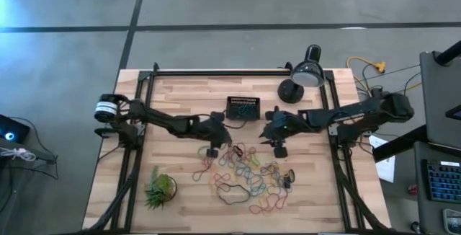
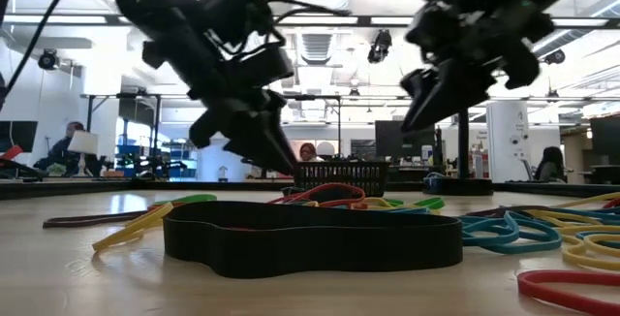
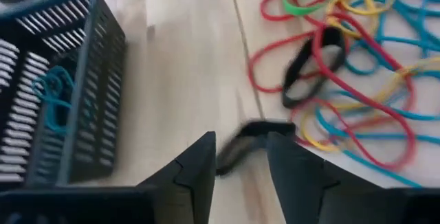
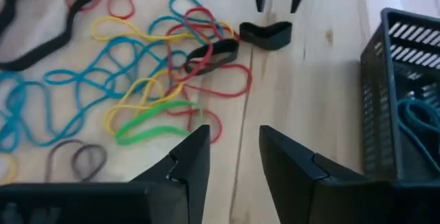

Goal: Pick and place rubber bands into bin
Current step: Put the black rubber band into the basket

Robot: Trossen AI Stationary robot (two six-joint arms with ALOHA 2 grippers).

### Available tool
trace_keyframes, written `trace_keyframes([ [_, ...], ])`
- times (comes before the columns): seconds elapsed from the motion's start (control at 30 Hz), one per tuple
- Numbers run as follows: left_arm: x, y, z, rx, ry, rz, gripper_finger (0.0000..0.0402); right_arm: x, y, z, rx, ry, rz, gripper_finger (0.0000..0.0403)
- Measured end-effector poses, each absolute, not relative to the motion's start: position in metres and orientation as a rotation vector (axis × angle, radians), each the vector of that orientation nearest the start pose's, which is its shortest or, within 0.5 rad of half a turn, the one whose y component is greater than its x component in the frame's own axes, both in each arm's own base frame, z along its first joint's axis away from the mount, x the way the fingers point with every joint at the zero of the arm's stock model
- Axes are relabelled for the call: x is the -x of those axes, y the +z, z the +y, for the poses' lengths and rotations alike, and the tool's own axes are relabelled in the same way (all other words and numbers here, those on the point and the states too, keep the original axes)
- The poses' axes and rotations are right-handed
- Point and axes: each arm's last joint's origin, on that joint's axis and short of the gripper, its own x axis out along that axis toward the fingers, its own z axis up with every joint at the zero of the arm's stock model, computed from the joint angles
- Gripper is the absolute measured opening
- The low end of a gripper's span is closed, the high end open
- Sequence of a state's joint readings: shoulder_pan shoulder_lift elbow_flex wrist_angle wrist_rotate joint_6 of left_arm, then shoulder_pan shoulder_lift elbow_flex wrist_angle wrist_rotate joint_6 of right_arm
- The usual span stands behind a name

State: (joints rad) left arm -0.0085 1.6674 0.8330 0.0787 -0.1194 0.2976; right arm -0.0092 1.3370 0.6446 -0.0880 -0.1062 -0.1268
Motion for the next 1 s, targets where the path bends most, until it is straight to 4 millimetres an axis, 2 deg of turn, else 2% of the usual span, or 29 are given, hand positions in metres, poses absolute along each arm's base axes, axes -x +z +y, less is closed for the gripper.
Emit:
trace_keyframes([
  [0.23,-0.339,0.161,0.001,-0.445,-0.052,0.866,0.0113,-0.215,0.189,0.009,0.033,0.148,0.665,0.0118],
  [0.43,-0.345,0.154,0.001,-0.488,-0.098,0.972,0.0113,-0.192,0.190,0.013,0.012,0.159,0.579,0.0111],
  [0.5,-0.350,0.154,0.001,-0.488,-0.095,0.958,0.0113,-0.185,0.188,0.013,0.009,0.160,0.572,0.0109],
  [0.77,-0.355,0.143,0.002,-0.487,-0.102,0.990,0.0113,-0.173,0.176,0.013,-0.012,0.132,0.556,0.0100],
  [1.0,-0.354,0.143,0.002,-0.470,-0.089,0.992,0.0113,-0.174,0.175,0.014,-0.021,0.134,0.561,0.0091],
])
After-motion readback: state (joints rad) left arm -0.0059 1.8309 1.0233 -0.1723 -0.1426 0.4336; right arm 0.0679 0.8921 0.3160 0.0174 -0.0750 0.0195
